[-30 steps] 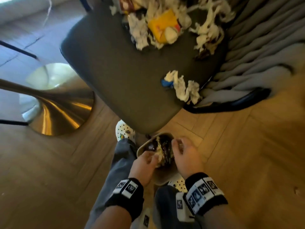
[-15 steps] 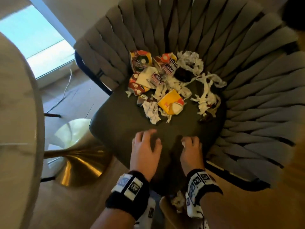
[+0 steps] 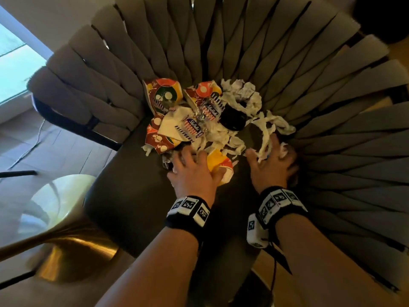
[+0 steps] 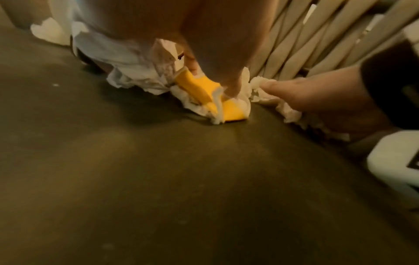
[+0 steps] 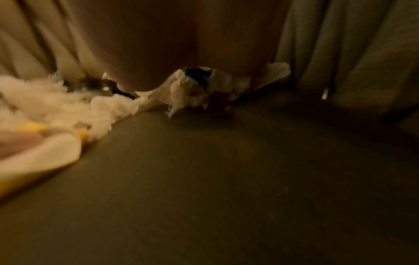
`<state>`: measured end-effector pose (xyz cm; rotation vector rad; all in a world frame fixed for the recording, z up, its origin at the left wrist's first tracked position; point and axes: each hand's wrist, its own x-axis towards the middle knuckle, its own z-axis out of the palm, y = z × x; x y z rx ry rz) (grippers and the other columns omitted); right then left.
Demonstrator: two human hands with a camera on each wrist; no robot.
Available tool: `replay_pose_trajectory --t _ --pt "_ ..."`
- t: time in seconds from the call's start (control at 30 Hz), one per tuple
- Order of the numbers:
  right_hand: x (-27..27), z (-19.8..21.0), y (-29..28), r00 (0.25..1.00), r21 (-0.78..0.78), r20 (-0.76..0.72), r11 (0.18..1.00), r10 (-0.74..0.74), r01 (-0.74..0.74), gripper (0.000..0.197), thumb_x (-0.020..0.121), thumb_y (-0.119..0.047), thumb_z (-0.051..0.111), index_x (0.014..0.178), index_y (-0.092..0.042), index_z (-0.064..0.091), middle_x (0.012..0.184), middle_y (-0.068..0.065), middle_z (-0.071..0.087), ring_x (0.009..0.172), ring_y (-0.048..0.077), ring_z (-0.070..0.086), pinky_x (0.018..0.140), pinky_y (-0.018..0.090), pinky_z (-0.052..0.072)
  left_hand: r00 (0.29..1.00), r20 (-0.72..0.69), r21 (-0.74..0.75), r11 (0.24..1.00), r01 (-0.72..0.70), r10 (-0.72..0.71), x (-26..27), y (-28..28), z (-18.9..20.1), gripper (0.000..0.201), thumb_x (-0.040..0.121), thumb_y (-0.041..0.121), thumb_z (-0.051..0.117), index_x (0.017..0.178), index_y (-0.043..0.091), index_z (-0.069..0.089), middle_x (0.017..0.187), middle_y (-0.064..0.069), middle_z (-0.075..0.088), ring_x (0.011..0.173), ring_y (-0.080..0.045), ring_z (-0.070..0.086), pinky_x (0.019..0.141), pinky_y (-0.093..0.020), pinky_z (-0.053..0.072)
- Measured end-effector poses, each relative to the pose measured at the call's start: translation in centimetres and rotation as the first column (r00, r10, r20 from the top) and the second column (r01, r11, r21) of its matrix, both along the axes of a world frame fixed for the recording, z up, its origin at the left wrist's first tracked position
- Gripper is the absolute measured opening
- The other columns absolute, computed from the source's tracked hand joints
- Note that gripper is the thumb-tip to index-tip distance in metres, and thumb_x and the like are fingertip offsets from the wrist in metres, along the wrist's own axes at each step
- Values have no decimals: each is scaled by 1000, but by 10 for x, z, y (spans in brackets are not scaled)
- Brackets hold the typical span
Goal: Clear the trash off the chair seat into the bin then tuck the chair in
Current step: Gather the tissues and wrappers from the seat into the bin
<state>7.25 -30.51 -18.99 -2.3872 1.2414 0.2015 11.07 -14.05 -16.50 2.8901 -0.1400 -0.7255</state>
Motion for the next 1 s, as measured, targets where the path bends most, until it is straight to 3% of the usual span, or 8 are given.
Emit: replay_pose_trajectory --t 0.1,0.23,0.33,0.5,0.63,0.7,0.83,1.0 --pt "-2 -15 3 982 -169 -62 968 178 -186 51 90 -45 56 136 -25 42 140 25 32 117 49 38 99 59 33 999 29 -9 999 40 -39 4 16 -6 58 92 65 48 134 26 44 146 -8 28 136 -37 22 94 -54 45" --pt "-8 -13 6 973 -26 -5 973 230 -230 37 94 -28 53 120 -2 55 130 27 47 111 44 51 93 48 41 999 -49 -168 986 11 -20 0 34 -10 45 97 52 48 131 22 49 142 -7 36 134 -36 32 99 -46 46" --pt "-13 4 14 981 19 140 990 134 -138 32 92 -26 51 105 2 61 112 22 57 96 37 57 76 32 39 996 -80 -344 938 -52 26 -12 41 -6 36 99 39 52 129 19 52 137 -6 47 129 -32 44 104 -43 44" --pt "-41 64 35 933 151 350 988 -80 28 18 90 -23 60 90 -6 64 88 5 62 80 16 52 75 23 38 988 -121 -488 860 -146 99 -51 53 24 31 97 34 57 126 24 50 130 1 55 120 -20 50 99 -41 51" --pt "-82 107 50 906 234 401 971 -135 41 18 92 -26 59 84 -11 65 73 -4 63 63 1 53 56 7 33 986 -74 -554 815 -167 152 -101 61 58 12 97 37 57 105 30 50 111 10 54 105 -12 52 85 -24 47" --pt "-109 127 56 901 264 412 964 -133 21 16 92 -25 57 81 -14 63 67 -6 59 63 -1 53 56 14 37 983 -52 -580 796 -175 177 -133 64 75 10 98 36 57 98 32 47 100 19 49 99 -10 50 79 -20 41" --pt "-177 163 64 886 352 454 932 -95 -81 16 86 -30 58 82 -17 65 71 2 65 68 17 63 62 36 53 976 -76 -637 744 -204 203 -206 69 111 12 96 36 60 94 38 48 102 29 45 100 -4 49 83 -21 43" --pt "-279 179 58 926 409 353 868 134 -282 23 90 -23 63 67 -25 58 61 -4 57 58 13 53 55 26 40 972 -161 -650 723 -234 169 -313 69 139 12 94 47 57 90 45 46 100 25 48 94 0 50 77 -19 42"
